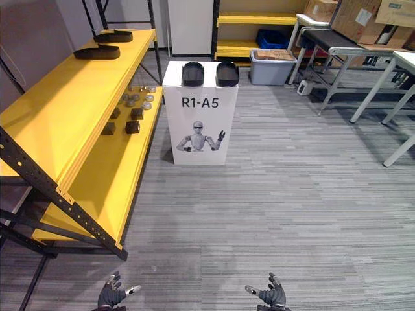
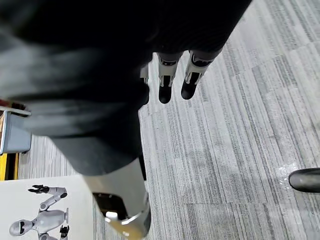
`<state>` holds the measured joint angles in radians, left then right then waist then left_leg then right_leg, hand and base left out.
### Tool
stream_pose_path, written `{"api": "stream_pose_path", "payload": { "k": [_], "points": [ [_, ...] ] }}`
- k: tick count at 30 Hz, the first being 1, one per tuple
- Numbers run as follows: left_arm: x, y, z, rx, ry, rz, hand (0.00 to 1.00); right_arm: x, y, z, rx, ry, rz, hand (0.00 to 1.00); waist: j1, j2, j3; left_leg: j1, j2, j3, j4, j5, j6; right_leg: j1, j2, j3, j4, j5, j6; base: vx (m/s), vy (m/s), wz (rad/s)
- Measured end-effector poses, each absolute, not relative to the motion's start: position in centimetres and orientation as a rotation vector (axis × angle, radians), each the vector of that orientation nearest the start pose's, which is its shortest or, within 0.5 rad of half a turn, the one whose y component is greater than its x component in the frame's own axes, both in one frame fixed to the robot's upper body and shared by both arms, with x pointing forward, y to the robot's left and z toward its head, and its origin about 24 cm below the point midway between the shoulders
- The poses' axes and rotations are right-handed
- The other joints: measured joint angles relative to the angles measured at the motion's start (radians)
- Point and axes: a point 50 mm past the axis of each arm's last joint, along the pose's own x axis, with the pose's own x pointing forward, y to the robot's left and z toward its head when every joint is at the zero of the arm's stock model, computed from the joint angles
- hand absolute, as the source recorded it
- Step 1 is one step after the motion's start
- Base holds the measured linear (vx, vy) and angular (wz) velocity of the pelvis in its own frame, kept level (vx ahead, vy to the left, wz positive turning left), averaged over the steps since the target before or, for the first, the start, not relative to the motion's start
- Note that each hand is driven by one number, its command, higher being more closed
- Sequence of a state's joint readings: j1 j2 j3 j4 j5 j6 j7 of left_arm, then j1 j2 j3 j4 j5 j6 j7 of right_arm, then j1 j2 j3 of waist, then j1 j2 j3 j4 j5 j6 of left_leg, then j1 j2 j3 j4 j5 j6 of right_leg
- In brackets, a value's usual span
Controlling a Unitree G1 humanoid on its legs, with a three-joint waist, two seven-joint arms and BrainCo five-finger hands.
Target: Walk over and take plastic housings, then place them on the shelf
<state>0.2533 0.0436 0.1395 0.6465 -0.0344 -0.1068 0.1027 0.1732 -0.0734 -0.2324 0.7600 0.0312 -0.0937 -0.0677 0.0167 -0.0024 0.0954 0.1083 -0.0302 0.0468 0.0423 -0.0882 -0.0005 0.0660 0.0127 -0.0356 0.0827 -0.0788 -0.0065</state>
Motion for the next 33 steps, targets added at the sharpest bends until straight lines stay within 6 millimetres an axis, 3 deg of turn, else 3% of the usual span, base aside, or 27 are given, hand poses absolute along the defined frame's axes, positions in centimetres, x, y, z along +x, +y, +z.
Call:
{"api": "stream_pose_path", "payload": {
  "k": [10,13,15,17,18,21,23,24,25,26,27,28,29,30,32,33],
  "points": [
    [11.1,20.5,-12.5,0.013,0.786,0.323,0.0,11.9,-22.5,-13.0,0.012,0.818,-0.377,0.0,0.01,-0.002,0.004,-0.024,0.013,0.048,0.012,-0.023,-0.003,-0.034,0.014,0.033,0.003,0.0,0.0,-0.01,0.003,-0.13],
    [11.4,20.5,-12.4,0.011,0.777,0.322,0.0,12.5,-22.5,-12.8,0.019,0.8,-0.386,0.0,0.023,-0.002,0.005,-0.069,0.031,0.087,0.085,-0.077,0.007,-0.064,0.029,0.064,0.017,-0.014,0.001,0.03,0.013,-0.33],
    [11.7,20.4,-12.2,0.006,0.758,0.322,0.0,12.6,-22.6,-12.7,0.017,0.796,-0.39,0.0,0.022,-0.001,0.007,-0.091,0.034,0.092,0.137,-0.115,0.009,-0.095,0.029,0.071,0.075,-0.059,0.01,0.08,0.021,-0.14],
    [12.2,20.4,-11.6,-0.009,0.723,0.327,0.0,12.4,-22.6,-12.8,0.015,0.804,-0.396,0.0,0.022,-0.01,0.013,-0.109,0.029,0.097,0.208,-0.179,0.027,-0.15,0.018,0.066,0.237,-0.152,0.037,0.12,0.04,-0.1],
    [12.5,20.3,-11.5,-0.007,0.714,0.319,0.0,12.4,-22.6,-12.8,0.017,0.803,-0.398,0.0,0.026,-0.004,0.016,-0.102,0.028,0.101,0.242,-0.224,0.039,-0.216,0.0,0.014,0.411,-0.186,0.059,0.14,0.058,-0.14],
    [12.7,20.1,-11.4,0.017,0.713,0.285,0.0,12.4,-22.2,-12.7,0.024,0.8,-0.389,0.0,0.022,-0.006,0.045,-0.024,0.019,0.09,0.251,-0.265,0.063,-0.376,-0.07,-0.094,0.784,-0.203,0.068,0.26,0.058,0.03],
    [13.1,20.0,-11.3,0.02,0.708,0.28,0.0,12.7,-22.2,-12.5,0.021,0.788,-0.39,0.0,0.019,-0.01,0.049,0.023,0.021,0.072,0.238,-0.291,0.062,-0.449,-0.105,-0.144,0.806,-0.205,0.068,0.44,0.008,0.23],
    [13.8,19.9,-11.1,0.026,0.691,0.268,0.0,13.1,-22.2,-12.4,0.019,0.776,-0.389,0.0,0.003,-0.007,0.051,0.048,0.035,0.043,0.221,-0.301,0.057,-0.501,-0.11,-0.166,0.762,-0.204,0.068,0.48,-0.053,0.53],
    [14.3,19.8,-10.9,0.031,0.679,0.26,0.0,13.4,-22.3,-12.3,0.017,0.77,-0.387,0.0,-0.005,-0.003,0.056,0.064,0.047,0.028,0.202,-0.3,0.057,-0.527,-0.105,-0.172,0.726,-0.202,0.065,0.54,-0.113,0.85],
    [15.6,19.6,-10.5,0.032,0.649,0.248,0.0,14.0,-22.6,-12.0,0.002,0.757,-0.38,0.0,-0.026,0.021,0.079,0.106,0.091,-0.005,0.163,-0.299,0.053,-0.553,-0.072,-0.173,0.588,-0.175,0.04,0.56,-0.158,1.03],
    [16.7,19.6,-10.1,0.037,0.622,0.244,0.0,14.4,-22.8,-11.8,-0.005,0.744,-0.38,0.0,-0.042,0.021,0.094,0.131,0.108,-0.038,0.145,-0.29,0.031,-0.553,-0.056,-0.156,0.376,-0.08,0.044,0.56,-0.176,1.0],
    [17.1,19.7,-9.9,0.042,0.614,0.243,0.0,14.4,-23.0,-11.8,-0.012,0.743,-0.38,0.0,-0.045,0.017,0.096,0.149,0.111,-0.051,0.133,-0.288,0.017,-0.551,-0.054,-0.149,0.305,0.04,0.036,0.62,-0.239,0.75],
    [17.6,19.3,-10.0,0.035,0.618,0.239,0.0,15.0,-23.6,-11.5,-0.029,0.735,-0.381,0.0,-0.045,0.043,0.1,0.172,0.158,-0.063,0.139,-0.291,-0.02,-0.533,-0.029,-0.163,0.302,0.156,-0.042,0.67,-0.265,0.43],
    [18.6,19.3,-9.6,0.04,0.594,0.23,0.0,16.5,-23.7,-10.9,-0.022,0.694,-0.385,0.0,-0.052,0.042,0.108,0.149,0.167,-0.073,0.164,-0.233,-0.106,-0.558,-0.042,-0.165,0.375,0.093,-0.061,0.68,-0.287,0.41],
    [19.2,18.4,-9.5,0.014,0.581,0.22,0.0,17.0,-24.2,-10.6,-0.027,0.68,-0.399,0.0,-0.066,0.035,0.123,0.175,0.145,-0.086,0.182,-0.125,-0.133,-0.595,-0.1,-0.19,0.573,0.018,-0.094,0.6,-0.327,0.48],
    [18.6,18.3,-9.8,-0.007,0.595,0.239,0.0,16.4,-24.0,-11.0,-0.036,0.703,-0.389,0.0,-0.063,0.046,0.111,0.163,0.146,-0.072,0.305,-0.065,-0.108,-0.543,-0.085,-0.226,0.529,-0.027,-0.033,0.62,-0.469,0.43]
  ]
}}
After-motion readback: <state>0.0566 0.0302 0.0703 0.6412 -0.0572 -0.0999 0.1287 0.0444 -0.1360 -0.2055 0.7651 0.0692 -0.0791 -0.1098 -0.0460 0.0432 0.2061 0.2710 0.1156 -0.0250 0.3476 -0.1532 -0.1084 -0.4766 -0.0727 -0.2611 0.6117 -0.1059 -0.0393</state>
